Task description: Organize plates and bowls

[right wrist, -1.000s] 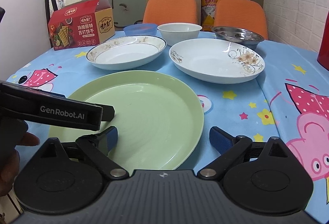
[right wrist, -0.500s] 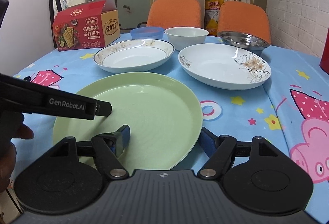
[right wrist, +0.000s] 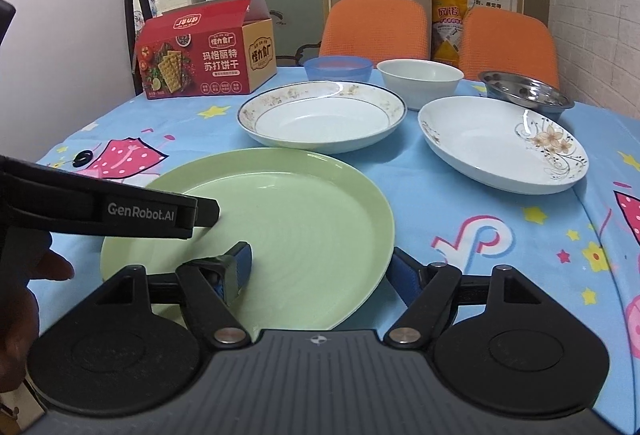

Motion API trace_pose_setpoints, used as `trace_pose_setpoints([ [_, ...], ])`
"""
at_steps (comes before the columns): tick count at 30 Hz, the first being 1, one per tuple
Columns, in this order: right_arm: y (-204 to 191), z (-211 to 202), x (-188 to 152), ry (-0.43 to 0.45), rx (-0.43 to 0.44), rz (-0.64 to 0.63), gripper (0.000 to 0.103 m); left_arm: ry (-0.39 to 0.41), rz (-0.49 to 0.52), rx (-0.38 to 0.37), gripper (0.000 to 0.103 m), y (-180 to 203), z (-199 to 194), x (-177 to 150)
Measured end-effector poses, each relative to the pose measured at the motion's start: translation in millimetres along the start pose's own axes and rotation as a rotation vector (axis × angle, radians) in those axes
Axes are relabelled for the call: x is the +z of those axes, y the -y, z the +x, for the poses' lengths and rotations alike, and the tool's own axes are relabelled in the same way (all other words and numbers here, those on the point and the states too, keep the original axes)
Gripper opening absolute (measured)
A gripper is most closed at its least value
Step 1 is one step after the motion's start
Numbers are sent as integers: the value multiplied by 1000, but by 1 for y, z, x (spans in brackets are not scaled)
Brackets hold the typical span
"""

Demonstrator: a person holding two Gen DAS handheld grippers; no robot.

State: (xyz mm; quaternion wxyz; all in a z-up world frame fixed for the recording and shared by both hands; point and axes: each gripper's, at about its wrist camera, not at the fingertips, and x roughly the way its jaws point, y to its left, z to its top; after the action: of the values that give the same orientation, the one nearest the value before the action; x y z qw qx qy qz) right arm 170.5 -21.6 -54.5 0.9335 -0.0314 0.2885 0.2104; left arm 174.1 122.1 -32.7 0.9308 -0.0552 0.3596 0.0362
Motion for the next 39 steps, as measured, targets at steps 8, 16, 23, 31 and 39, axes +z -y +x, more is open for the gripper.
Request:
trace_pose_setpoints([
  [8,-19,13,11,0,53,-17,103,19,-18,47,45,-23,-2,7],
  [16,-35,32,12,-24,70,-67,103,8,-67,36,51,-43,12,6],
  [23,-22,17,16,3,78,-53,103,86,-55,29,74,-41,-7,17],
  [31,11,-1,41,78,31,-17,103,134,-9,43,74,-36,-21,41],
  [39,34,-27,88,194,29,-31,103,288,53,13,76,-35,-71,112],
])
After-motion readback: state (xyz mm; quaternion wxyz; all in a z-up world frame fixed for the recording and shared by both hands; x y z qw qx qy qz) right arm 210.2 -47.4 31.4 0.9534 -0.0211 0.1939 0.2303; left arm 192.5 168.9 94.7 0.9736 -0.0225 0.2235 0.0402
